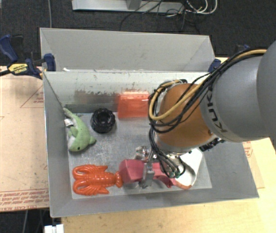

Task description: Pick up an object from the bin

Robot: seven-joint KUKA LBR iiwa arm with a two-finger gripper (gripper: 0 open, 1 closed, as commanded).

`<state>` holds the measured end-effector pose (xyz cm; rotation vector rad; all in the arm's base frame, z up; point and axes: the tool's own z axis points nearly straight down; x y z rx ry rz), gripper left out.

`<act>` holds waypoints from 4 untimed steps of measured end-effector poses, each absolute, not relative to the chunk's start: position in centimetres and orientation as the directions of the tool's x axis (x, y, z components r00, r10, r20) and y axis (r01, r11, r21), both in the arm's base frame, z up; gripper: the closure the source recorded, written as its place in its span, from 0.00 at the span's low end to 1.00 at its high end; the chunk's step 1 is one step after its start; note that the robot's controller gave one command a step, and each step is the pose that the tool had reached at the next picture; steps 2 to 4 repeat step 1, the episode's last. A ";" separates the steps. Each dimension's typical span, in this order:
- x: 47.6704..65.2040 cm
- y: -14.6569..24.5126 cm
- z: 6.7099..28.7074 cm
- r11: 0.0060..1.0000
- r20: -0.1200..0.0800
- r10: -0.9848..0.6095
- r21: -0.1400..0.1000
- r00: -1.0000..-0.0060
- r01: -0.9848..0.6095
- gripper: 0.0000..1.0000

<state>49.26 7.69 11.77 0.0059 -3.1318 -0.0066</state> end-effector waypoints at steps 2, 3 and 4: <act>49.2 7.7 13.3 1.000 0.011 -0.004 0.004 -1.000 -0.004 1.00; 49.2 7.7 13.3 1.000 0.011 -0.004 0.004 -1.000 -0.004 1.00; 49.2 7.7 13.3 1.000 0.011 -0.004 0.004 -1.000 -0.004 1.00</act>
Offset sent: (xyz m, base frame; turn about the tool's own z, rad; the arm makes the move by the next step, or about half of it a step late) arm 0.0000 0.0000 0.0347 0.0000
